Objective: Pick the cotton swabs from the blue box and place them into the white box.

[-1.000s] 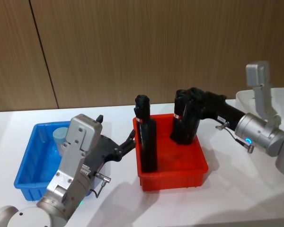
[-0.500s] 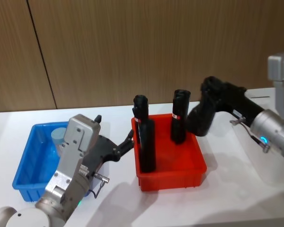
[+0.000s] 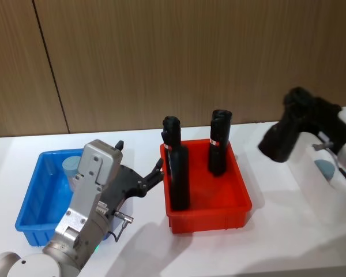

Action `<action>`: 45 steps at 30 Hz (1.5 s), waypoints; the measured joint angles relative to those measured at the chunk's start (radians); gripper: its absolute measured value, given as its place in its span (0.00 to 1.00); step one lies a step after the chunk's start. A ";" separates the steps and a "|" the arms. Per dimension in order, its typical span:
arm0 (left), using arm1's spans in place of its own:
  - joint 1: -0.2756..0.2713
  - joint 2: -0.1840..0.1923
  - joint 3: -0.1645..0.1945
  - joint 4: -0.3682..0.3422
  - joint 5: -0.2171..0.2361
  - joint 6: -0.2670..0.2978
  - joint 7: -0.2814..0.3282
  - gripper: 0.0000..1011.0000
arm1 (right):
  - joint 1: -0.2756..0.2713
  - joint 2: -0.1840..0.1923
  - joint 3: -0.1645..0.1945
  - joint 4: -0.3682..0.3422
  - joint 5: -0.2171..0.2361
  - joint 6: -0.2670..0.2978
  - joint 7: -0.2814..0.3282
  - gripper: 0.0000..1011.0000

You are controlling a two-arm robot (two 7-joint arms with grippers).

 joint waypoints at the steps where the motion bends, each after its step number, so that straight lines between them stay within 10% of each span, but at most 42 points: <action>1: 0.000 0.000 0.000 0.000 0.000 0.000 0.000 0.99 | -0.004 0.002 0.003 -0.007 0.000 0.002 -0.011 0.33; 16: 0.000 0.000 0.000 0.000 0.000 0.000 0.000 0.99 | -0.070 0.052 0.058 -0.116 -0.040 0.041 -0.206 0.33; 31: 0.000 0.000 0.000 0.000 0.000 0.000 0.000 0.99 | -0.008 0.048 0.064 -0.052 -0.102 0.081 -0.277 0.34; 45: 0.000 0.000 0.000 0.000 0.000 0.000 0.000 0.99 | 0.058 0.023 0.052 0.035 -0.130 0.091 -0.301 0.79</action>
